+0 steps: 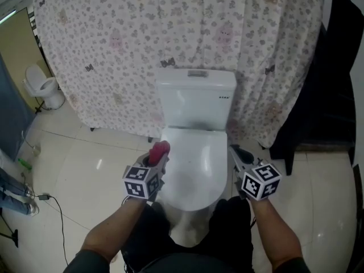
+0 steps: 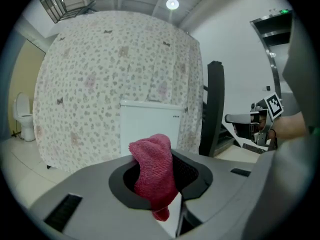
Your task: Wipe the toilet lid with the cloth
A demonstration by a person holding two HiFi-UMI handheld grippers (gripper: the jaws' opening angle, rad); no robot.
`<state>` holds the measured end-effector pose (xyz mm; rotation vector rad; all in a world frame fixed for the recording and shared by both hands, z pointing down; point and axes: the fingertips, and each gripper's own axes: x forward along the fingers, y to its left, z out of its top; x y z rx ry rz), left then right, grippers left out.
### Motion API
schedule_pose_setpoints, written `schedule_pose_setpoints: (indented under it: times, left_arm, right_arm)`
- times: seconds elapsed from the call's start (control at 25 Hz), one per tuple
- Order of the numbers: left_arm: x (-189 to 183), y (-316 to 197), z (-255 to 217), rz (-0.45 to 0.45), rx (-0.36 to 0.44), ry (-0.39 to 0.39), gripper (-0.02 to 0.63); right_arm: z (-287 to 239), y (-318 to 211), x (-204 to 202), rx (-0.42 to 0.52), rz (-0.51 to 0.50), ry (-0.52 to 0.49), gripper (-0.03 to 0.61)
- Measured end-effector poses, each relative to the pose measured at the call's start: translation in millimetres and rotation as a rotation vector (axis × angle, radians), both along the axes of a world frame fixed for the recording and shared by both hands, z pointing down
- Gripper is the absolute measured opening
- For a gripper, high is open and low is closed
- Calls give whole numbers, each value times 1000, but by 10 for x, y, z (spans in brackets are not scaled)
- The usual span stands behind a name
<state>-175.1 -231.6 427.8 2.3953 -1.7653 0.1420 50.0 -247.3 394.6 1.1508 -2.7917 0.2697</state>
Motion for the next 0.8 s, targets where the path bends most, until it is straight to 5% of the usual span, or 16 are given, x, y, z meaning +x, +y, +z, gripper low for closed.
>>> schedule_pose_setpoints:
  times: [0.32,0.8]
  left_arm:
    - [110,-439,867,10,-203,24,92]
    - [136,-820,1864,24,-444,-113,92]
  right_arm:
    - [699,-368,-69,-106,-6,42,6]
    - [1020,-494,-59,-159,-16,25,6]
